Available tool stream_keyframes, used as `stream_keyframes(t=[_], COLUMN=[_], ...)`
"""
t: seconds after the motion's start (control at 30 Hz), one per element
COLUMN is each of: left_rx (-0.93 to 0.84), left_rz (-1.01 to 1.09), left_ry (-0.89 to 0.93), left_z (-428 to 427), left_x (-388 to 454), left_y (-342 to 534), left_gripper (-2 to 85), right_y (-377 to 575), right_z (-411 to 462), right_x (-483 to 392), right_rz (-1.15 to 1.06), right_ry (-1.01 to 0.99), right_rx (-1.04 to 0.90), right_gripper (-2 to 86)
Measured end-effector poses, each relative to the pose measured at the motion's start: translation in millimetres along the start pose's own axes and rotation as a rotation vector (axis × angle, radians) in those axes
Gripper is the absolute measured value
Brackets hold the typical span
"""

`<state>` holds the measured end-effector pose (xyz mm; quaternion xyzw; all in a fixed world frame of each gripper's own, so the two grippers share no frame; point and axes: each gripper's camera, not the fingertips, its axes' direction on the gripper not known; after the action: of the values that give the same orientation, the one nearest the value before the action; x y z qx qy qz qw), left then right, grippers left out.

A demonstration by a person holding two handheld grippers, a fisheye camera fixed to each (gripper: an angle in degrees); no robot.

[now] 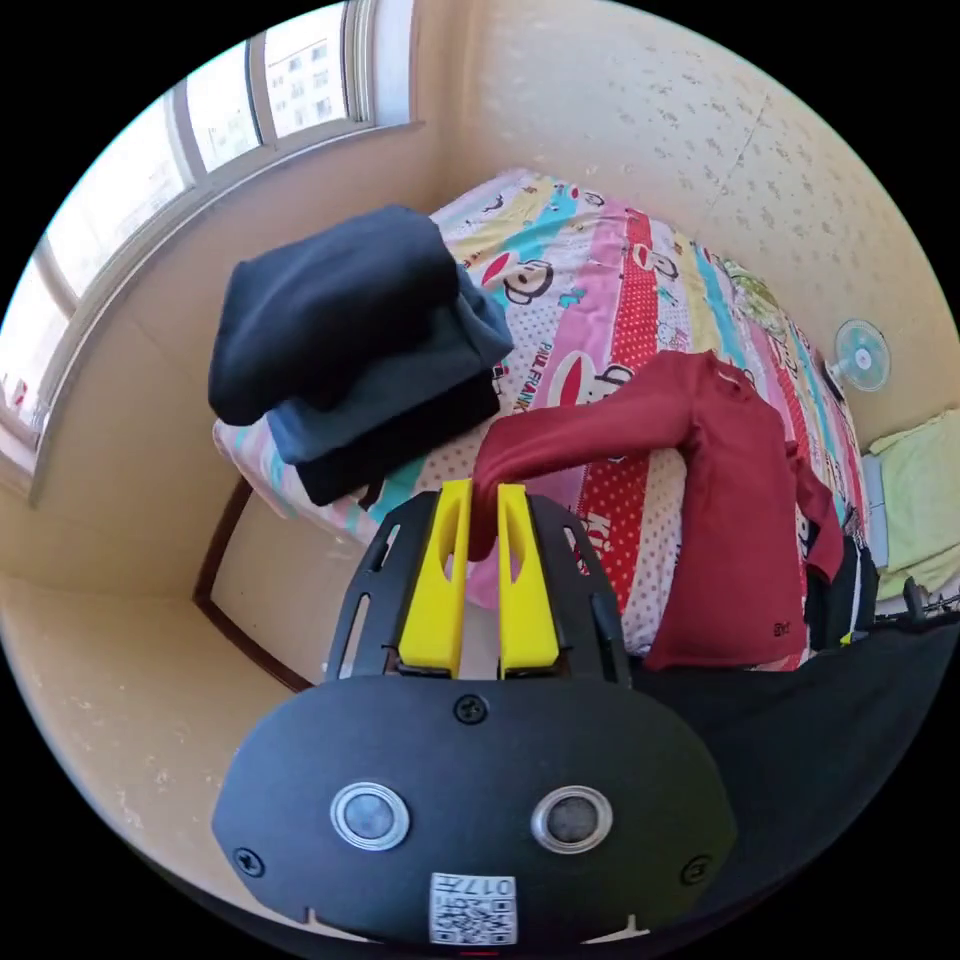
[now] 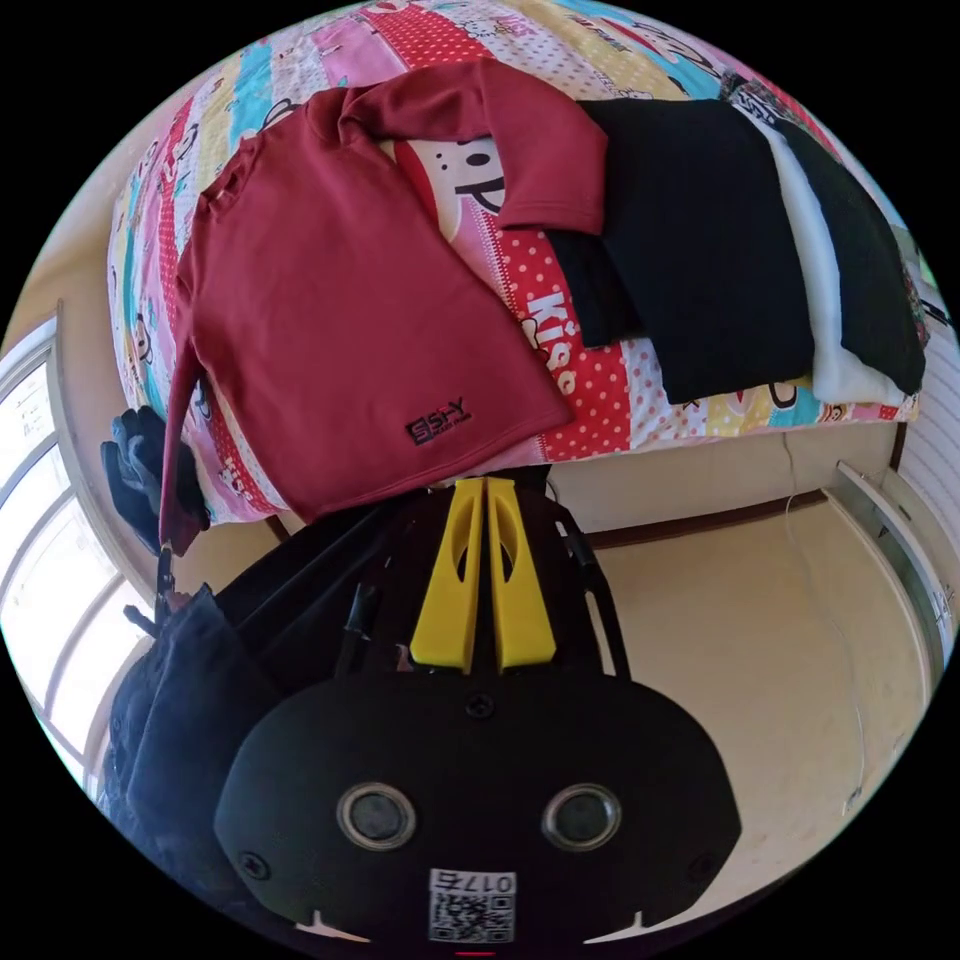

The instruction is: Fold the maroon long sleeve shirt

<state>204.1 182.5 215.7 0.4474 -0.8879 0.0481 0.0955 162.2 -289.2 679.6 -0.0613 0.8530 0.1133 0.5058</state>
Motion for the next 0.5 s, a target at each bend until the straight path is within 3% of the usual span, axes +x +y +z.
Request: stream_keyframes(t=[0.07, 0.17, 0.2, 0.33, 0.5], left_rx=[-0.077, -0.415, -0.475, -0.206, -0.040], left_rz=[-0.105, -0.585, -0.786, -1.345, -1.834], left_ry=[0.007, 0.016, 0.168, 0.910, 1.181], left_z=[23, 96, 117, 165, 210], left_x=[-23, -91, -116, -145, -121], left_y=[28, 90, 121, 207, 255], left_gripper=[7.2, 7.9, 8.4, 10.8, 14.6], right_y=[1, 4, 6, 16, 25], right_z=[7, 23, 26, 23, 17], right_x=[-4, -10, -13, -23, -22], right_rz=[0.010, 0.028, 0.032, 0.019, 0.061], right_ry=[0.003, 0.019, 0.024, 0.048, 0.058], right_rx=[-0.011, -0.053, -0.063, -0.048, -0.026], right_gripper=[0.4, 0.4, 0.4, 0.4, 0.5])
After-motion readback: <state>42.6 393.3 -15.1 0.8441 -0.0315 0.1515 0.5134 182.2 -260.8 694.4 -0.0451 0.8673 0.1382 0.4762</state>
